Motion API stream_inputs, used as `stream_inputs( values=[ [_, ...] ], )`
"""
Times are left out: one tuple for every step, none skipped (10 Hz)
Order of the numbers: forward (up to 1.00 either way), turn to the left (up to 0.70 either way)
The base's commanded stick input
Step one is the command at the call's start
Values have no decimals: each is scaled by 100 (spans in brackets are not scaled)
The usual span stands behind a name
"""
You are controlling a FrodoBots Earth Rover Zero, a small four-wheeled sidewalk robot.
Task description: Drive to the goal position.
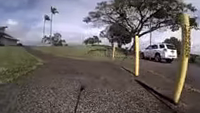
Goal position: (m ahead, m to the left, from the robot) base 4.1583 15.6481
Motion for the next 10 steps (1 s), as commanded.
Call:
stream_inputs(
  values=[
    [50,0],
    [50,0],
    [50,0],
    [50,0],
    [50,0],
    [50,19],
    [50,50],
    [50,50],
    [50,50],
    [50,36]
  ],
)
